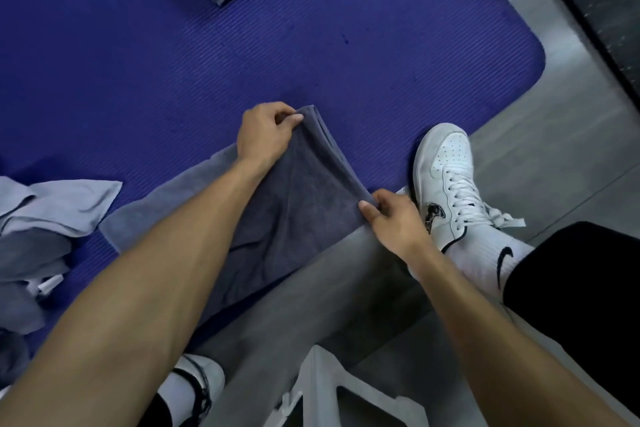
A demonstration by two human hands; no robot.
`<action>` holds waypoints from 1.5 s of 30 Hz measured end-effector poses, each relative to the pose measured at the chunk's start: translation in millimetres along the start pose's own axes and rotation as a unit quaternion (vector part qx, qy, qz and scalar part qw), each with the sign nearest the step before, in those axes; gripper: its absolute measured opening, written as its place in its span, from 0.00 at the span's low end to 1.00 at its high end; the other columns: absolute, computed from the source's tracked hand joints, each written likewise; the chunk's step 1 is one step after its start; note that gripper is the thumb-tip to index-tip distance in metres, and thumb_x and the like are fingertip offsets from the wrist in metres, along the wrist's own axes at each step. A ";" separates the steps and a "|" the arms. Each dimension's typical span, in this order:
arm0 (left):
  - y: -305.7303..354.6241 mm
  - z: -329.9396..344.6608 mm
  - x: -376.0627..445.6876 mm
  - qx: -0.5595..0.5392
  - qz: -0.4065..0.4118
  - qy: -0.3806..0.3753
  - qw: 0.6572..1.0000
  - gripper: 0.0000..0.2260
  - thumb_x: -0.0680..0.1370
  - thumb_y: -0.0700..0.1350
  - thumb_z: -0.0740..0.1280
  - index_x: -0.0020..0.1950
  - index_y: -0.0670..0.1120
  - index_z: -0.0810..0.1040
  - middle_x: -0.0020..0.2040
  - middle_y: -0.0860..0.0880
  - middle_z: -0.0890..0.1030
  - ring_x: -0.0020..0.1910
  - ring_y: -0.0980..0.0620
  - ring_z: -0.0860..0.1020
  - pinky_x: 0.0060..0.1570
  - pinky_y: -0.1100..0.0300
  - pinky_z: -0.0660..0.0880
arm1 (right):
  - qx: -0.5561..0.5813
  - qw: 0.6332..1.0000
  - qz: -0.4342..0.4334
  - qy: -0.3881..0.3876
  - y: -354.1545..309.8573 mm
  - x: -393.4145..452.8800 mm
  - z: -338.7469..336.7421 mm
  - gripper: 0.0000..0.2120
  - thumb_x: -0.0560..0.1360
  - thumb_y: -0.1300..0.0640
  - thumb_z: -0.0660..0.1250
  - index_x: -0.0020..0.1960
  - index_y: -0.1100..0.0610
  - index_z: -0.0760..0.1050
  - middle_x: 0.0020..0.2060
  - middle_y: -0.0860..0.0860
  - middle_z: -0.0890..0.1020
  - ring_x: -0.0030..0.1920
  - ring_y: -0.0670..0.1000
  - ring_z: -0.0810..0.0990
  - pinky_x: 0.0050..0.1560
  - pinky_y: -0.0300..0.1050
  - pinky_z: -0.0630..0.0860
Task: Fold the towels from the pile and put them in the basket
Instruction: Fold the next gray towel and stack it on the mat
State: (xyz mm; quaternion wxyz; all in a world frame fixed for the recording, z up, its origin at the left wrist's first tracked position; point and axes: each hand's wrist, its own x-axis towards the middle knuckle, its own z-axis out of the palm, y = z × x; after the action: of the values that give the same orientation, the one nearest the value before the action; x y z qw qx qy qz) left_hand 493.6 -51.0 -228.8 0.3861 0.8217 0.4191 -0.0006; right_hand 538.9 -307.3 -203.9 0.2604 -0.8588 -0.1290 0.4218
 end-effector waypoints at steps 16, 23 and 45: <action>20.8 0.3 -0.7 0.100 -0.028 -0.037 0.994 0.06 0.80 0.49 0.65 0.50 0.46 0.76 0.55 0.46 0.75 0.58 0.47 0.73 0.61 0.48 0.72 | 0.020 1.000 -0.004 -0.014 -1.6 -3.3 -6.9 0.06 0.81 0.55 0.60 0.48 0.53 0.76 0.49 0.50 0.74 0.51 0.48 0.72 0.53 0.41 0.65; 28.3 -49.8 -38.7 0.012 -0.021 0.002 1.000 0.05 0.81 0.46 0.65 0.50 0.45 0.75 0.41 0.49 0.77 0.43 0.50 0.74 0.44 0.59 0.67 | 0.200 0.979 0.030 0.004 -8.0 -18.1 -18.4 0.09 0.78 0.57 0.69 0.39 0.55 0.76 0.35 0.50 0.79 0.36 0.48 0.77 0.41 0.42 0.74; 92.1 -324.4 -224.3 -0.067 0.046 0.172 0.982 0.04 0.73 0.40 0.70 0.40 0.48 0.79 0.28 0.55 0.80 0.30 0.55 0.78 0.35 0.59 0.74 | 0.118 0.912 -0.329 0.212 -266.9 -167.5 -113.9 0.06 0.73 0.53 0.74 0.41 0.53 0.80 0.34 0.44 0.81 0.39 0.46 0.81 0.37 0.28 0.72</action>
State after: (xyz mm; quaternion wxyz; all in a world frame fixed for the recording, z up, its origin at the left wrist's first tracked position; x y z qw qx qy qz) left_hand 306.9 -31.6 130.0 0.3621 0.8005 0.4397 0.1864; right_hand 526.3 -198.0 112.5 0.5051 -0.8000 -0.2957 0.1319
